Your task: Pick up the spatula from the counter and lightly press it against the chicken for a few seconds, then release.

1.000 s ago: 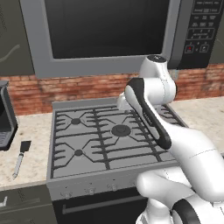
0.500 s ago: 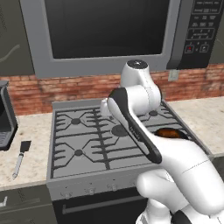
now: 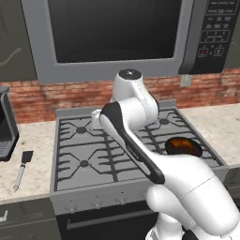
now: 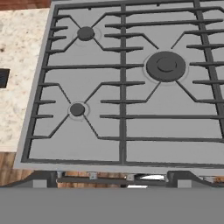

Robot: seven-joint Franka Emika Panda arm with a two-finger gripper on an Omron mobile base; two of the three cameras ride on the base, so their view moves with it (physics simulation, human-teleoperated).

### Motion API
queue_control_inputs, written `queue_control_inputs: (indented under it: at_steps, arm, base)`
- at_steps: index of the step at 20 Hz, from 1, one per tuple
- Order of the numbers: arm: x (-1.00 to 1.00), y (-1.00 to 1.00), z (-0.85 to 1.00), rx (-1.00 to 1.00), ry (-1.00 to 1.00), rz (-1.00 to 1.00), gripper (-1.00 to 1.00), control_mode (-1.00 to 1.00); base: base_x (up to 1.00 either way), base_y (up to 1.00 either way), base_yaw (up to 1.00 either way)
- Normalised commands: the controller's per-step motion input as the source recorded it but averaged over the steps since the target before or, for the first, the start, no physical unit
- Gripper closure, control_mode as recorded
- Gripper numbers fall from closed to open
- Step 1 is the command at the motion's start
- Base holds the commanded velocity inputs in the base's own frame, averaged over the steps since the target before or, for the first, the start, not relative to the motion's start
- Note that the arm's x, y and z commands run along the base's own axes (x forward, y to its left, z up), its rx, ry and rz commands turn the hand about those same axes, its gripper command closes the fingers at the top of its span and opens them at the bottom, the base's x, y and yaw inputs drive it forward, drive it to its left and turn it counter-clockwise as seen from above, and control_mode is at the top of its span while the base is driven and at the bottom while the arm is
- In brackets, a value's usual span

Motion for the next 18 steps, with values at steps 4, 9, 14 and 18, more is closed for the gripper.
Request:
queue_control_inputs:
  at_steps: [4,9,14,18]
  arm:
    - [-0.47,0.3,0.0,0.01,0.0,-0.06,-1.0,-1.0]
    - [-0.5,0.19,0.0,0.05,0.0,-0.05,-1.0,-1.0]
    - [-0.28,0.22,0.0,0.07,0.0,-0.01,-1.0,-1.0]
    - [-0.09,0.34,-0.04,0.0,-0.01,0.0,-1.0,-1.0]
  base:
    - [0.0,0.0,0.0]
    - [0.0,0.0,0.0]
    - [0.0,0.0,0.0]
    - [0.0,0.0,0.0]
